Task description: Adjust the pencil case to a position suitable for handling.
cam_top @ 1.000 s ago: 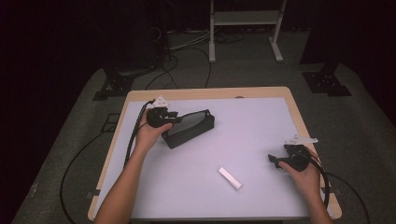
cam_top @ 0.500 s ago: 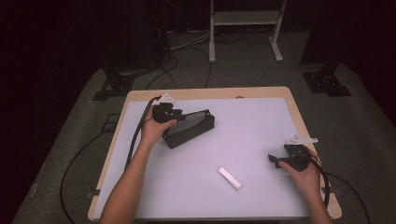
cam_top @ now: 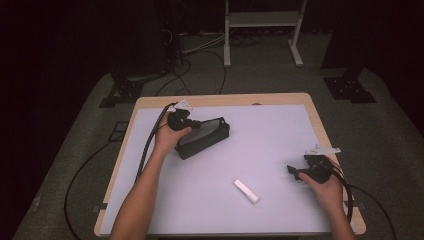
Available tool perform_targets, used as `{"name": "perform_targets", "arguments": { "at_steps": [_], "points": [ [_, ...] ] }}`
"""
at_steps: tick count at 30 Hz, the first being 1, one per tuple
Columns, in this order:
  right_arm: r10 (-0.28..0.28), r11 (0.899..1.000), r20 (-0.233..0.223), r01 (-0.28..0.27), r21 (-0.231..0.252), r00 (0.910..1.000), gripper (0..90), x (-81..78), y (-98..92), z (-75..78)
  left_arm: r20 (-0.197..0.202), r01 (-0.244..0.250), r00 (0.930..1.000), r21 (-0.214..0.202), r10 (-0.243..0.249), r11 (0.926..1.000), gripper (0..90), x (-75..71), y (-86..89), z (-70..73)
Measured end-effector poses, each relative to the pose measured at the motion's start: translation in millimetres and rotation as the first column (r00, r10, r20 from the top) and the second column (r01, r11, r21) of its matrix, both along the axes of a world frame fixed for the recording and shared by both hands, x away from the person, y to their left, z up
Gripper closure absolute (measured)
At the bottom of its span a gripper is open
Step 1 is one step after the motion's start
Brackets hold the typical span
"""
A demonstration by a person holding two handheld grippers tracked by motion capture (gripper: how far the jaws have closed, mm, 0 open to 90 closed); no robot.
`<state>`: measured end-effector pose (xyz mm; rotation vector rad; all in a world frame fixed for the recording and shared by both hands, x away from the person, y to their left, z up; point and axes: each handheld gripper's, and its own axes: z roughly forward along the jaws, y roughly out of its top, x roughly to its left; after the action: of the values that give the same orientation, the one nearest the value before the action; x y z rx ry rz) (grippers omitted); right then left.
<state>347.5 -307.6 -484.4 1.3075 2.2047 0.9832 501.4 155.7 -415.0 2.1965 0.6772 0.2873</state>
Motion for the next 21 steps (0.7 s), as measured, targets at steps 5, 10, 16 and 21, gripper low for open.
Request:
{"name": "perform_targets", "arguments": {
  "at_steps": [5,10,16,21],
  "points": [
    [0.000,1.000,0.000,0.000,0.000,1.0000,15.2,0.0,-0.1,0.0,-0.022,0.026,0.9994,-0.040,-0.027,0.9989,89.1,-3.5,0.1,4.2],
    [0.001,1.000,0.000,-0.001,0.000,1.0000,15.2,0.0,-0.1,0.0,-0.025,0.058,0.9980,-0.055,-0.059,0.9968,89.1,-7.9,1.1,10.2],
    [0.000,1.000,-0.001,0.000,0.000,1.0000,15.2,0.0,-0.1,0.1,-0.024,0.091,0.9954,-0.069,-0.093,0.9934,89.1,-13.8,2.0,17.4],
    [0.000,1.000,-0.001,0.000,0.000,1.0000,15.2,0.0,-0.1,0.1,-0.025,0.126,0.9915,-0.072,-0.128,0.9894,89.1,-18.1,2.3,22.3]
  ]
}}
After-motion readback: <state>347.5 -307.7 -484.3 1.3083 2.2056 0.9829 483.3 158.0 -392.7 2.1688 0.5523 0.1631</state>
